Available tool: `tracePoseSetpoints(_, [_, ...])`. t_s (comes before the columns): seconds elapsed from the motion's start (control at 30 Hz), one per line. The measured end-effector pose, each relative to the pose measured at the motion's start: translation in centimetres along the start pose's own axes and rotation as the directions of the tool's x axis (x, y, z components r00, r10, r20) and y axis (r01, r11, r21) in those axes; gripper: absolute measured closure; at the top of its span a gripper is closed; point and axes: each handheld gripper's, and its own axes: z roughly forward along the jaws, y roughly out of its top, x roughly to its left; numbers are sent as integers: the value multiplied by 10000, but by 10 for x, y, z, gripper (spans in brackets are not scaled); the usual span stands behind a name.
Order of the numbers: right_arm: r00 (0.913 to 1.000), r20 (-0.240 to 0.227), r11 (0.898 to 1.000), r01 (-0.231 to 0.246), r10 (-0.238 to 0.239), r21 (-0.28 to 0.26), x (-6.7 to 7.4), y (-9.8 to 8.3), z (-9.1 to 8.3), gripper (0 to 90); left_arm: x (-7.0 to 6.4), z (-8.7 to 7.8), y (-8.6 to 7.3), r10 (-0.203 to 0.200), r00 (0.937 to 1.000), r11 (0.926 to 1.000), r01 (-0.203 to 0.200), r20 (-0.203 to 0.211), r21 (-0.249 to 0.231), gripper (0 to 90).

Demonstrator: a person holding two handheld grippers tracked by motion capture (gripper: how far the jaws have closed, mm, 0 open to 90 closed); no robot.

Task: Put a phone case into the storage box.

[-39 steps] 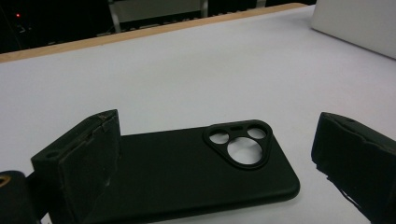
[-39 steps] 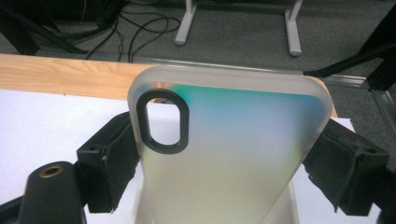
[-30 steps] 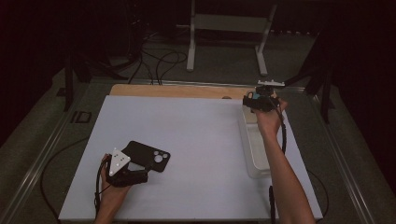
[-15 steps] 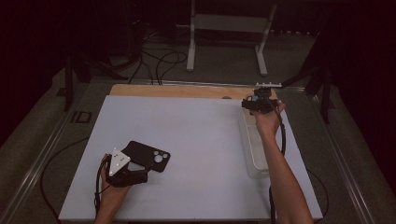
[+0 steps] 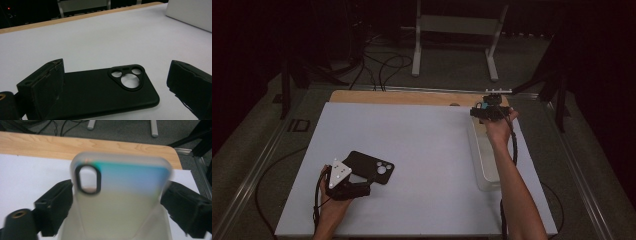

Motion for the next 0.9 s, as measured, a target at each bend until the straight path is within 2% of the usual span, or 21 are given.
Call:
tracePoseSetpoints(0.27, [10000,-12,9993,-10,10,-367,-1,3,-9,90,0,0,0,-4,10000,10000,4,9,5,23])
tracePoseSetpoints(0.37, [9996,-270,9983,17,-33,-583,0,3,-15,90,0,1,0,-10,10000,10000,10,7,20,23])
tracePoseSetpoints(0.57, [9965,-684,9944,403,-471,-977,8,-1,-29,91,-1,1,0,56,10000,10000,-56,4,55,23])
tracePoseSetpoints(0.7, [9904,-1104,9915,715,-835,-1089,15,-5,-39,91,-1,1,0,75,10000,9999,-75,7,69,23])
tracePoseSetpoints(0.73, [9880,-1314,9909,662,-815,-1173,17,-6,-43,91,-1,1,0,65,10000,10000,-65,-2,54,23])
tracePoseSetpoints(0.77, [9850,-1536,9903,590,-782,-1258,19,-8,-46,93,-1,1,0,54,10000,10000,-54,-4,55,23])
tracePoseSetpoints(0.9, [9695,-2166,9854,836,-1148,-1481,31,-16,-59,93,-1,1,0,74,10000,9999,-74,5,100,22])
